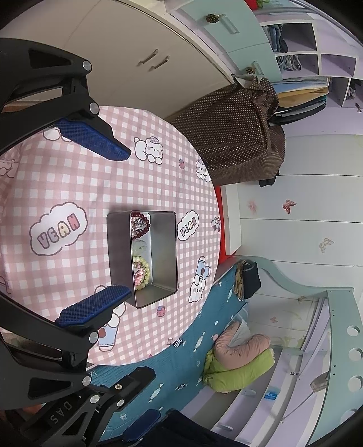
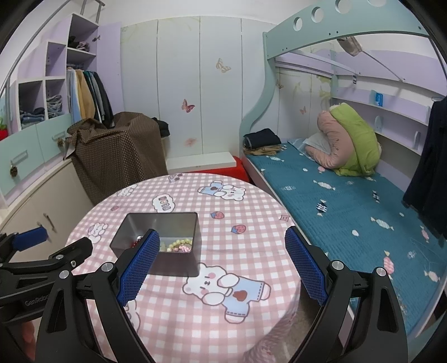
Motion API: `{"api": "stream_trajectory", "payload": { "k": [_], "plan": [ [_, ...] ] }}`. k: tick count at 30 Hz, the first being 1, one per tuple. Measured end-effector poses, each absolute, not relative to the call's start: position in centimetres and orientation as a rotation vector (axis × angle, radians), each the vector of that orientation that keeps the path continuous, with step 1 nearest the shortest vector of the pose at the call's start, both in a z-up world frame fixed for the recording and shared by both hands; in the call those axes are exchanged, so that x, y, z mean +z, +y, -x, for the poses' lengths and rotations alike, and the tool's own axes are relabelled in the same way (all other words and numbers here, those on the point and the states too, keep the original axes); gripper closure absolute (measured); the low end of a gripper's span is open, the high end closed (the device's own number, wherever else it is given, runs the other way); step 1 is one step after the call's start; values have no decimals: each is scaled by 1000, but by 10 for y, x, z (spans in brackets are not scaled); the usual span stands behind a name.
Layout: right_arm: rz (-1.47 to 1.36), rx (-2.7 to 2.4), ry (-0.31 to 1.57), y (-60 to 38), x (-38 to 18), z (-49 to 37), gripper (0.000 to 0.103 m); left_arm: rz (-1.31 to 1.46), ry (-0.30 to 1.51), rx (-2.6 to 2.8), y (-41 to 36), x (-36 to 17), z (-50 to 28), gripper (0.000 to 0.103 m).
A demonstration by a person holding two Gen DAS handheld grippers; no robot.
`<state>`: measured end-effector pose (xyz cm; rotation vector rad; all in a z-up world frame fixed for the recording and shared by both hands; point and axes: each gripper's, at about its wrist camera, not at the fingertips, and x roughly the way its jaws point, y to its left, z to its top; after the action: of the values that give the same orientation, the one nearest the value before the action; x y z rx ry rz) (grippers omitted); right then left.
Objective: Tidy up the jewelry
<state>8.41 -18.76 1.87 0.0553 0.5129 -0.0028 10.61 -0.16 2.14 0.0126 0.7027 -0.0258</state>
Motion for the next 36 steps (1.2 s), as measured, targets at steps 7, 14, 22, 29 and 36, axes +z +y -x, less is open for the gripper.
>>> {"api": "stream_trajectory", "payload": {
  "k": [7, 14, 22, 29, 36],
  "plan": [
    [-55, -5, 517, -187, 19, -84, 15, -11, 707, -25, -2, 21, -107, 15],
    [-54, -6, 518, -186, 20, -85, 15, -10, 706, -23, -3, 20, -107, 15],
    [-53, -6, 517, -186, 20, -86, 15, -11, 706, -22, -3, 20, -107, 15],
    [-54, -5, 517, -186, 20, -86, 15, -10, 708, -21, -2, 21, -107, 15],
    [-58, -3, 519, -186, 20, -86, 15, -11, 709, -15, -2, 21, -107, 15]
  ]
}}
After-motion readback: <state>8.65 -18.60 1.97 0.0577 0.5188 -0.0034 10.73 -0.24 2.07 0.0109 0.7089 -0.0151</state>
